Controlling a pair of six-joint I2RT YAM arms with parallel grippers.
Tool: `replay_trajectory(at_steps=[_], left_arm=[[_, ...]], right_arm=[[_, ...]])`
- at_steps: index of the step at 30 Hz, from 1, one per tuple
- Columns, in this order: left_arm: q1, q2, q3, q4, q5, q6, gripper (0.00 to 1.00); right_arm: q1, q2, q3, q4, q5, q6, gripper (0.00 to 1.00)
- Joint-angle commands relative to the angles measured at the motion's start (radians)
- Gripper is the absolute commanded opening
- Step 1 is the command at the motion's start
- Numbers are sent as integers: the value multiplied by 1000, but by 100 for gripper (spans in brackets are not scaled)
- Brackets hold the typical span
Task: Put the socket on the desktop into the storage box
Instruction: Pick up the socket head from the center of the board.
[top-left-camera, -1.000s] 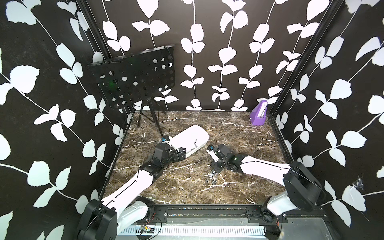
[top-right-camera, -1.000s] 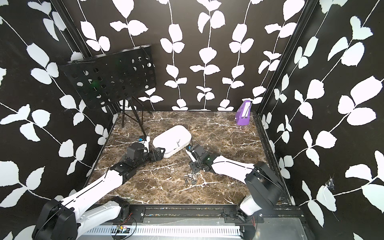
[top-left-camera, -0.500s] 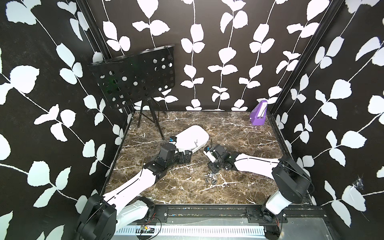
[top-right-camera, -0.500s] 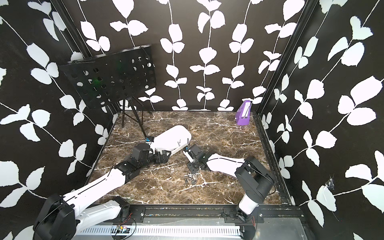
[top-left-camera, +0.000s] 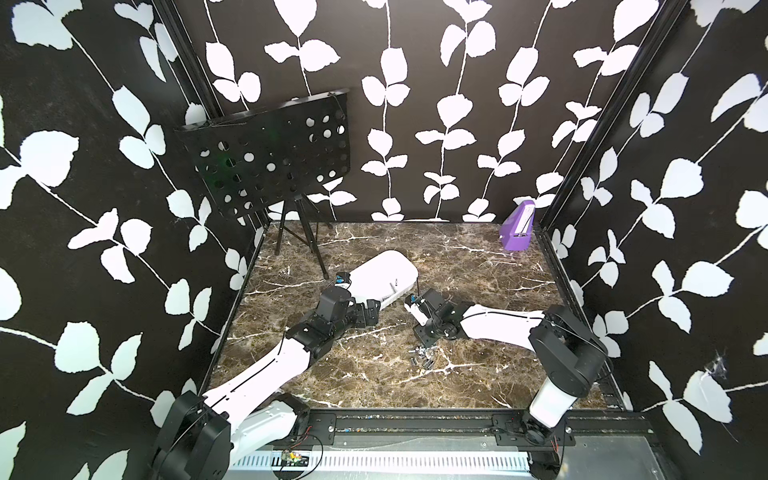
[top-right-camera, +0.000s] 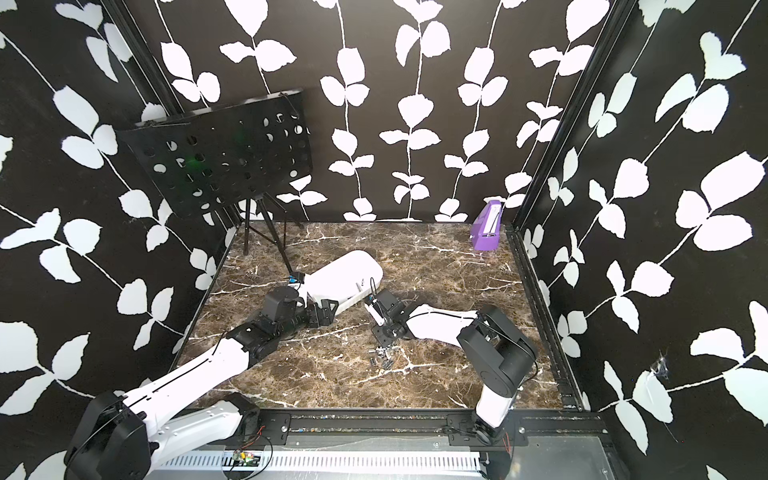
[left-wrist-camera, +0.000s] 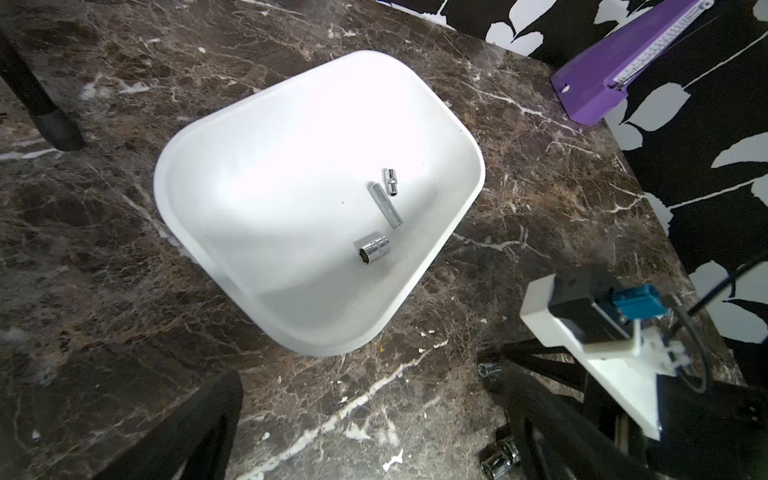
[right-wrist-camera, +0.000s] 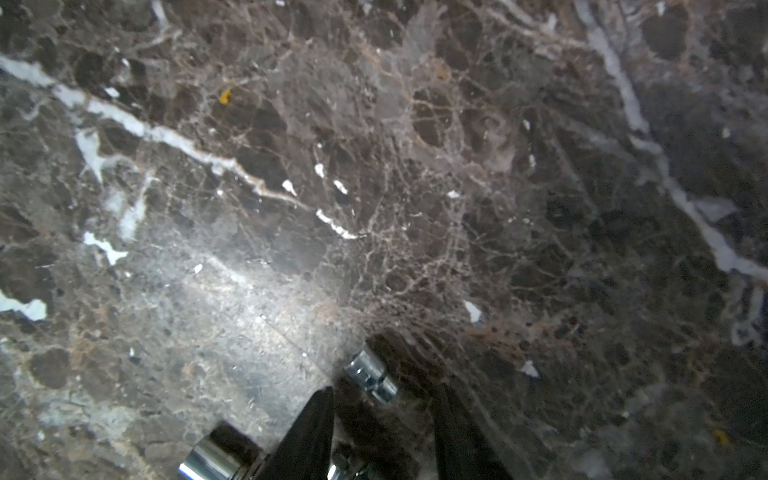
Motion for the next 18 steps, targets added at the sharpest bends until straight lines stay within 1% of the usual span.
replay_trajectory(at_steps=[1,11,18], left_arm=[[-4,-18,1,3,-8,16,99],[-4,-15,-3,11,-9,19,99],[-3,-11,-4,16,-6,17,99]], right_arm=[[-2,15,43,-16,-2,-4,42],[0,49,68,-40,12,3,41],[-1,75,86,-57,30,6,32]])
